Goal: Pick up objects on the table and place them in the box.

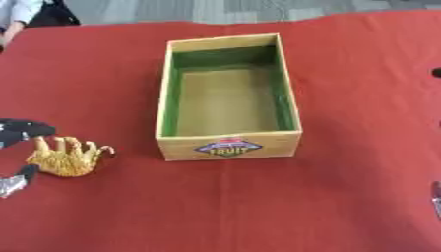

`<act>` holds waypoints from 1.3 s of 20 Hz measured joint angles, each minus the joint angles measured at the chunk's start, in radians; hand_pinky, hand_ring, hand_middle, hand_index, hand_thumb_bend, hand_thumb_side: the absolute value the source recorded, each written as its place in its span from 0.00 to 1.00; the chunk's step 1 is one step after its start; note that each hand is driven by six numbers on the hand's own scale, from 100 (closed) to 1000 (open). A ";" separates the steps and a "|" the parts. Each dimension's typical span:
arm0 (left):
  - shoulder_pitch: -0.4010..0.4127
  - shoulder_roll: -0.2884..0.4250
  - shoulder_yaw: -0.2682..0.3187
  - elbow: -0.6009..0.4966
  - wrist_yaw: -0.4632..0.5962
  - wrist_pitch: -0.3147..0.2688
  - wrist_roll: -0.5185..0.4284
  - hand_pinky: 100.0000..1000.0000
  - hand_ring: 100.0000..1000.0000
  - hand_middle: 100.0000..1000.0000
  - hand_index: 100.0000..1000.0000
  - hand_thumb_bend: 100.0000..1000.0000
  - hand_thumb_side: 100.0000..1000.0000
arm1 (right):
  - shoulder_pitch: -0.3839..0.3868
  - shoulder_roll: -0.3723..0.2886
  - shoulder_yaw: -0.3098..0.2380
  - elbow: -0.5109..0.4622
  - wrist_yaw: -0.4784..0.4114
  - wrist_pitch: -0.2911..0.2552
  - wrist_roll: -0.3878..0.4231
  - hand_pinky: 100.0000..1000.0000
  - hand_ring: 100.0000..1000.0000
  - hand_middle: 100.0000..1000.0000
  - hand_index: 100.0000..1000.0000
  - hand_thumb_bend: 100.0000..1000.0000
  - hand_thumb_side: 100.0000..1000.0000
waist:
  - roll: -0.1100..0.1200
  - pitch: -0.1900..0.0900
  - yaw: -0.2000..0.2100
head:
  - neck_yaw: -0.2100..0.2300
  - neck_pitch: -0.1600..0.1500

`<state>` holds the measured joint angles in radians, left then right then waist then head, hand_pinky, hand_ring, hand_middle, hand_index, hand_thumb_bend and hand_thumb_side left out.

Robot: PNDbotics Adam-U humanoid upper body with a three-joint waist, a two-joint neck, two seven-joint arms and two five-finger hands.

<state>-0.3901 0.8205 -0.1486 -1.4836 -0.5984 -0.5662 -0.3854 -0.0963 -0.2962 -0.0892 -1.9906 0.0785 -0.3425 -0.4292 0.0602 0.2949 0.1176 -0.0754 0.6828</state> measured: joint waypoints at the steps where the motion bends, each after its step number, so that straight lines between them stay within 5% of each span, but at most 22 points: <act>1: -0.003 -0.004 -0.002 0.005 -0.003 0.002 0.000 0.92 0.94 0.91 1.00 0.02 0.76 | 0.000 0.000 0.001 0.000 0.000 0.001 0.001 0.91 0.54 0.35 0.75 0.00 0.36 | 0.000 0.000 0.000 | 0.000 0.000; 12: -0.043 -0.021 -0.027 0.108 -0.119 -0.021 0.018 0.94 0.97 0.93 0.95 0.26 0.90 | -0.001 0.001 0.005 0.000 0.000 0.006 0.006 0.92 0.54 0.35 0.75 0.00 0.36 | 0.006 0.002 -0.002 | 0.003 -0.003; 26: -0.089 -0.053 -0.038 0.185 -0.186 -0.058 0.033 0.93 0.97 0.93 0.93 0.08 0.91 | -0.009 0.002 0.011 0.000 0.000 0.011 0.011 0.92 0.54 0.34 0.76 0.00 0.35 | 0.007 0.007 -0.008 | 0.016 -0.008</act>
<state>-0.4794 0.7677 -0.1868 -1.2984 -0.7844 -0.6238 -0.3521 -0.1051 -0.2941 -0.0779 -1.9906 0.0783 -0.3319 -0.4180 0.0668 0.3018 0.1095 -0.0598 0.6750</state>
